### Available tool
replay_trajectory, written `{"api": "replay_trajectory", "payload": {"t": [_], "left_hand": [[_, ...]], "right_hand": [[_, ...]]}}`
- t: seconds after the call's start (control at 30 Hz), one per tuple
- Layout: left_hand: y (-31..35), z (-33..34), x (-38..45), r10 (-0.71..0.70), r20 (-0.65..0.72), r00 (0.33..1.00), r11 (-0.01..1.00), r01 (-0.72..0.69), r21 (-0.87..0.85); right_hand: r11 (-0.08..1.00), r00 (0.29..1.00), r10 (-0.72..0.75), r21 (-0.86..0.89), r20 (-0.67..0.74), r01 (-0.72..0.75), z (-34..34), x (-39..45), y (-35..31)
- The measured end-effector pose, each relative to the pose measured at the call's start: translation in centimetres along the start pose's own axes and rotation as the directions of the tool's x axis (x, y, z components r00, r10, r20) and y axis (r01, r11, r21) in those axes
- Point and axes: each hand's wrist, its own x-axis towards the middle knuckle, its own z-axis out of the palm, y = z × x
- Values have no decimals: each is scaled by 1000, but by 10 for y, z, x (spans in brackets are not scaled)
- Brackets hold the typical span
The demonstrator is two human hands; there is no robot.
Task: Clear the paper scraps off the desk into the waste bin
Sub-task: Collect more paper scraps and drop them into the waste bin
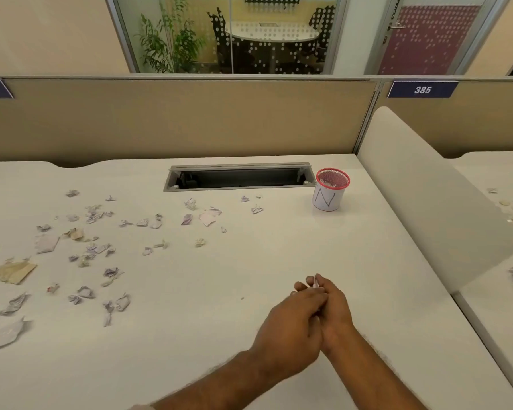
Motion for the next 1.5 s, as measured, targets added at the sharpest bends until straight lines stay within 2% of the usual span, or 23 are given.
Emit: {"api": "replay_trajectory", "payload": {"t": [0.07,0.17,0.23,0.3,0.4,0.5,0.67,0.9,1.03,1.13,1.2,1.27,1.33,1.4,1.5], "left_hand": [[-3,1,-2,81,-48,996,996,-79,40],[-15,-1,-2,166,-195,967,985,-151,88],[-32,-6,2,109,-292,950,990,-76,119],[-55,-18,7,-51,-325,944,979,111,170],[-90,-36,8,-286,-264,921,909,348,228],[-110,-44,4,-411,-169,896,838,444,317],[-118,-43,2,-448,-182,875,823,484,298],[-119,-44,8,-521,-107,847,793,526,308],[-98,-40,18,-486,-142,862,846,505,169],[-62,-39,34,-364,-184,913,929,370,-1],[-38,-38,44,-272,-152,950,961,260,-90],[-21,-36,49,-226,-85,970,965,212,-152],[-17,-37,53,-223,-83,971,959,204,-195],[-23,-41,57,-252,-142,957,945,212,-250],[-45,-55,62,-360,-234,903,907,280,-316]], "right_hand": [[1000,1000,16,18,8,-16,-1,1,-6],[998,999,10,61,-34,-8,4,7,-14],[997,998,-24,70,-51,27,7,11,-19],[997,999,-38,58,-36,40,7,14,-24],[997,999,-29,75,-22,31,3,18,-27],[996,999,-33,79,-25,35,0,23,-26],[997,1000,-20,74,-19,22,4,29,-19],[997,1000,-3,72,4,3,5,31,-14],[997,1000,0,72,23,-2,6,29,-9],[998,999,14,62,31,-16,7,28,-6],[997,999,20,72,50,-23,8,26,-3],[997,999,-7,83,33,4,10,26,-1],[996,1000,-21,86,20,19,12,26,-2],[996,999,-2,84,51,-2,14,25,-5],[997,998,9,77,68,-14,10,27,-13]]}}
